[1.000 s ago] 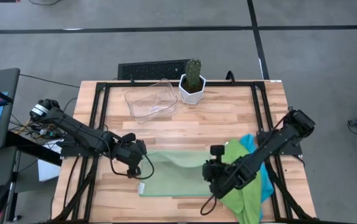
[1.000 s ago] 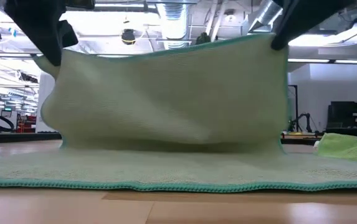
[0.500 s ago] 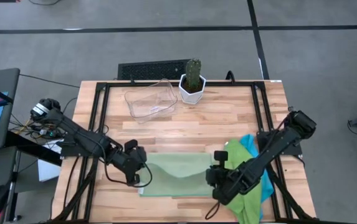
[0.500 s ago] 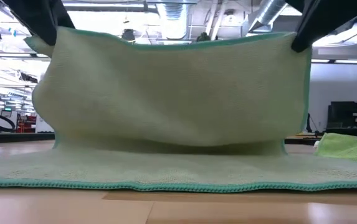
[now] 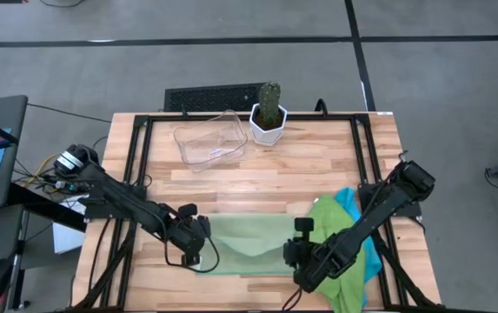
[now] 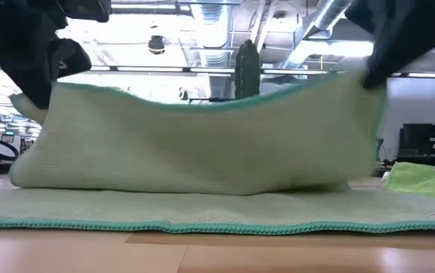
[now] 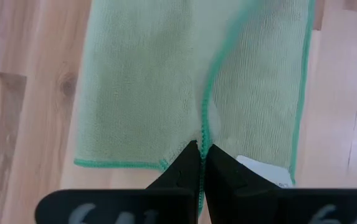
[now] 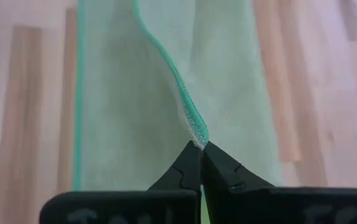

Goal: Fold microfiber towels
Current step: Fold the light green microfiber towel

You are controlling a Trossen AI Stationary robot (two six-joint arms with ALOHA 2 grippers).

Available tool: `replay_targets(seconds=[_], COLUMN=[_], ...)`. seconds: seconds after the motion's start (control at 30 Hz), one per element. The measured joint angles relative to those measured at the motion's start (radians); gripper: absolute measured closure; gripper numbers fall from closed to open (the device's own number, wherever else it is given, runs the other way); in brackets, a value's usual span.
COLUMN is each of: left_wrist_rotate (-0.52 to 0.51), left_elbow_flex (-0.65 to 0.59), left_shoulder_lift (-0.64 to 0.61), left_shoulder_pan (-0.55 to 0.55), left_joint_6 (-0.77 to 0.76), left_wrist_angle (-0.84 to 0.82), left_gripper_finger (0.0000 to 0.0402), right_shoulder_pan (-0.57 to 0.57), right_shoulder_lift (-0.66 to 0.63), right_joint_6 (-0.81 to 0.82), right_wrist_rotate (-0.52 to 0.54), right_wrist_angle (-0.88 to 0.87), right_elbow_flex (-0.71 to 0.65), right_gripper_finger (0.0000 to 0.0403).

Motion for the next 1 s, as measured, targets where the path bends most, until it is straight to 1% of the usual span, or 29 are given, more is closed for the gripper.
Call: replay_targets(seconds=[0.27,0.5,0.77,0.87,1.0], left_wrist_rotate=[0.026,0.044,0.051,0.051,0.067], left_elbow_flex=[0.001,0.001,0.001,0.001,0.001], left_shoulder_lift=[-0.004,0.001,0.001,0.001,0.001], left_shoulder_pan=[-0.004,-0.004,-0.005,-0.007,-0.014], left_joint_6=[-0.024,-0.028,-0.028,-0.027,-0.002], left_wrist_angle=[0.022,0.048,0.051,0.053,0.073], left_gripper_finger=[0.0401,0.0401,0.0401,0.0391,0.0365], right_shoulder_pan=[0.010,0.018,0.024,0.024,0.024], right_shoulder_lift=[0.054,0.055,0.055,0.055,0.055], right_joint_6=[-0.003,-0.004,0.004,0.004,0.005], right_wrist_rotate=[-0.038,-0.062,-0.115,-0.117,-0.144], right_wrist_angle=[0.029,0.047,0.051,0.051,0.052], right_elbow_flex=[0.001,0.000,0.000,0.000,0.000], right_gripper_finger=[0.0372,0.0371,0.0353,0.0350,0.0344])
